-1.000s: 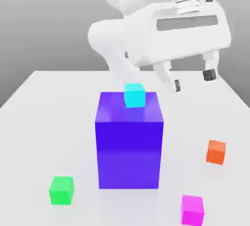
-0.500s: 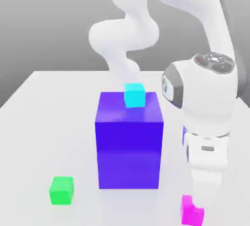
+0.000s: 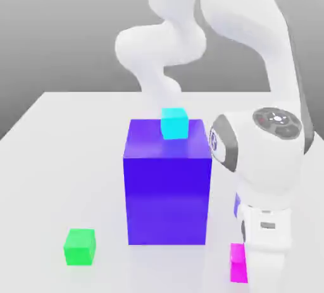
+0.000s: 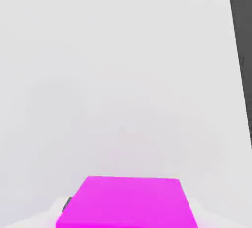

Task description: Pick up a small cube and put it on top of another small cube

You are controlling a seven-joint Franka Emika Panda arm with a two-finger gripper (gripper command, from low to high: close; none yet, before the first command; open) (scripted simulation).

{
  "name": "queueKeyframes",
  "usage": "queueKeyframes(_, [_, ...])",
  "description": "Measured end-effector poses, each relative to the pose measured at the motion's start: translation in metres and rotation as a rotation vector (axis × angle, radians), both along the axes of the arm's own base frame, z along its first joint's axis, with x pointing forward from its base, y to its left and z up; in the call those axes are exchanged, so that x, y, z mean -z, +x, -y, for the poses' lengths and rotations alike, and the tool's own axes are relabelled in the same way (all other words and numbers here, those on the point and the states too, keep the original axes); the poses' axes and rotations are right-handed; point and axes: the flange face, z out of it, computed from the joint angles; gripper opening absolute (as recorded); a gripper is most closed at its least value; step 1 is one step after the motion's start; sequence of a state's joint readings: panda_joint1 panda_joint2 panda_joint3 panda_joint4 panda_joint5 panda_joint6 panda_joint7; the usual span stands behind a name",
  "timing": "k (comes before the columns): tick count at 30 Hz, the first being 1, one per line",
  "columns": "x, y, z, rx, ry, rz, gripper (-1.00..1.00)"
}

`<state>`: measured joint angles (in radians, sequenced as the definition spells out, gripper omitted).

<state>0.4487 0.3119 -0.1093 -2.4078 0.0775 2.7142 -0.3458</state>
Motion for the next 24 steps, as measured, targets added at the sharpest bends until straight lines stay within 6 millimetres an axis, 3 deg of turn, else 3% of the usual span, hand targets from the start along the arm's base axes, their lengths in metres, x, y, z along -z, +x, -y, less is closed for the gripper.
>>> queueKeyframes(3, [-0.004,0.006,0.027,0.147,-0.003,-0.003,-1.0])
queueKeyframes(12, [-0.026,0.006,0.159,0.697,-0.001,-0.008,-1.0])
queueKeyframes(19, [-0.042,-0.021,0.256,1.125,-0.004,-0.003,-1.0])
queueKeyframes(22, [-0.05,-0.041,0.298,1.312,-0.005,0.001,-1.0])
queueKeyframes(23, [-0.054,-0.055,0.321,1.386,-0.002,0.002,-1.0])
queueKeyframes(24, [-0.051,-0.058,0.324,1.405,0.0,0.002,-1.0])
